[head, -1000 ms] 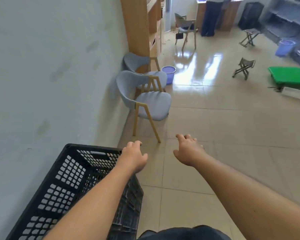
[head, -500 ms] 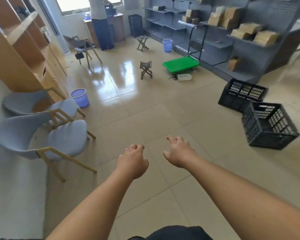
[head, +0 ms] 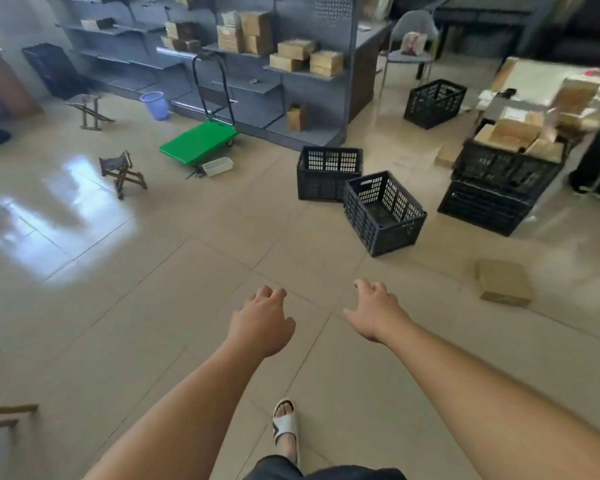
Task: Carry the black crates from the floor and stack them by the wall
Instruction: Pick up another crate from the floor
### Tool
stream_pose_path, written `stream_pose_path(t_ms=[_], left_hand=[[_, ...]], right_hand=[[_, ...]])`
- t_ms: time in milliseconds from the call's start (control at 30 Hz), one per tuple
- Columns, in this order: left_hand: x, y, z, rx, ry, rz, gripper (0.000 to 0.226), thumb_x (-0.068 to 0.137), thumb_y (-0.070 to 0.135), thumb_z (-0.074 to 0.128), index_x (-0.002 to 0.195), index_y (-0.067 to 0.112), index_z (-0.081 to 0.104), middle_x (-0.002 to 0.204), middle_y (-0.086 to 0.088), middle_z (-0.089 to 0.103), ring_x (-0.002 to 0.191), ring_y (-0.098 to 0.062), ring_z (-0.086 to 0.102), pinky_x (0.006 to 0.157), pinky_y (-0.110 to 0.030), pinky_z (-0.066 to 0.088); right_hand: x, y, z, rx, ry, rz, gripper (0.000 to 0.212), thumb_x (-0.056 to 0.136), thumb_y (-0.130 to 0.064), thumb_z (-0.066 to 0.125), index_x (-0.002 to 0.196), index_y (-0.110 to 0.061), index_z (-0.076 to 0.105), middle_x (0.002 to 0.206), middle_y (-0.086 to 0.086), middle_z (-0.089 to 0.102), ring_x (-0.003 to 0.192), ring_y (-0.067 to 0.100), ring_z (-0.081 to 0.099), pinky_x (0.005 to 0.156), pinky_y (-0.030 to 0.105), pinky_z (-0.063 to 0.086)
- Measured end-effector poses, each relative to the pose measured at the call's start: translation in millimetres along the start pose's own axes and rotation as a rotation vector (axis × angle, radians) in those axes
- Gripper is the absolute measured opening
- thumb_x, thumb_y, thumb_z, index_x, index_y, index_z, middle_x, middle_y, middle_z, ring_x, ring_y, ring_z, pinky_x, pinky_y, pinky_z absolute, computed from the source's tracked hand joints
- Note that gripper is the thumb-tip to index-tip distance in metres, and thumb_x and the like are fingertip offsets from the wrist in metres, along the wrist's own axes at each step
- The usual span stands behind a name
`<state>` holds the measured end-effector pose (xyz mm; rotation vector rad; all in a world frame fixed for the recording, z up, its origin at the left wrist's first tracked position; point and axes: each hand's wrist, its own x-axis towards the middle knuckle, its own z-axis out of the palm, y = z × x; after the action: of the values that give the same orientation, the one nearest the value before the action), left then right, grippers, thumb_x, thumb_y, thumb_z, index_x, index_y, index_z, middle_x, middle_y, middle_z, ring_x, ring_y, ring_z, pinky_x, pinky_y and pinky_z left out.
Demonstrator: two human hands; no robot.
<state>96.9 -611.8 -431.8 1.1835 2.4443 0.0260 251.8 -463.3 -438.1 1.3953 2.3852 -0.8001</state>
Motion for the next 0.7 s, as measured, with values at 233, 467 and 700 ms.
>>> stream_pose_path(t_ms=[233, 467, 700], left_hand=[[141, 2, -45, -0.007, -0.024, 0.142, 0.058, 0.098, 0.041, 0.047, 0.153, 0.025, 0.034, 0.152, -0.001, 0.040, 0.135, -0.027, 0.043, 0.100, -0.045, 0.045], [270, 13, -101, 0.065, -0.048, 0.227, 0.060, 0.097, 0.044, 0.048, 0.153, 0.025, 0.035, 0.152, -0.002, 0.040, 0.135, -0.027, 0.043, 0.098, -0.045, 0.045], [390, 68, -122, 0.109, -0.090, 0.309, 0.061, 0.097, 0.043, 0.048, 0.153, 0.026, 0.035, 0.151, -0.001, 0.040, 0.136, -0.026, 0.042, 0.100, -0.046, 0.045]], right_hand=[[105, -16, -50, 0.055, 0.074, 0.171, 0.060, 0.099, -0.043, 0.052, 0.151, -0.023, 0.031, 0.152, 0.015, 0.035, 0.134, 0.039, 0.040, 0.106, 0.049, 0.043], [189, -31, -88, 0.146, 0.118, 0.283, 0.056, 0.100, -0.039, 0.051, 0.150, -0.024, 0.031, 0.150, 0.013, 0.036, 0.130, 0.037, 0.042, 0.102, 0.047, 0.045], [294, -3, -131, 0.195, 0.113, 0.381, 0.055, 0.099, -0.038, 0.049, 0.149, -0.024, 0.032, 0.149, 0.012, 0.037, 0.131, 0.036, 0.041, 0.099, 0.045, 0.044]])
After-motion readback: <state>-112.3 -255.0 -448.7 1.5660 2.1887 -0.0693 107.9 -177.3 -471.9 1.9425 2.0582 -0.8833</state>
